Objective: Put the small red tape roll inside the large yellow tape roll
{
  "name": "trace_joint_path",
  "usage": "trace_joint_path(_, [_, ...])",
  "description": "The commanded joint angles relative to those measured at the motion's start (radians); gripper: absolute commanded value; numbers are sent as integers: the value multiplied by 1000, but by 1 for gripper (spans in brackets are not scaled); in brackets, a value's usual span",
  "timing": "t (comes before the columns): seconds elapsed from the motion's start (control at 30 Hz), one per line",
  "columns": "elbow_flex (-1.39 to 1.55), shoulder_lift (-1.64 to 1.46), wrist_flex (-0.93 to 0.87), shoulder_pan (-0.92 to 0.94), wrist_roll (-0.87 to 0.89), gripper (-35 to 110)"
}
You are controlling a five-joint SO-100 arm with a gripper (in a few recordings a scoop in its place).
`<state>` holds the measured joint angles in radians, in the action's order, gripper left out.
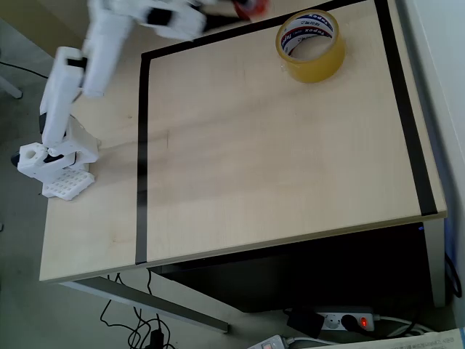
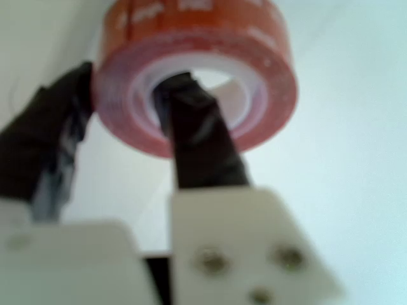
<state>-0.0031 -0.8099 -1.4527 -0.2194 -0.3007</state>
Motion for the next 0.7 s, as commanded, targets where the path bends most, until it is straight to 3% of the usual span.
trace_joint_path(0.0, [-51, -202, 80, 8, -12, 0])
trace_joint_path(0.3, [-49, 44, 247, 17, -12, 0])
trace_joint_path(0.67, [-49, 201, 324, 34, -12, 0])
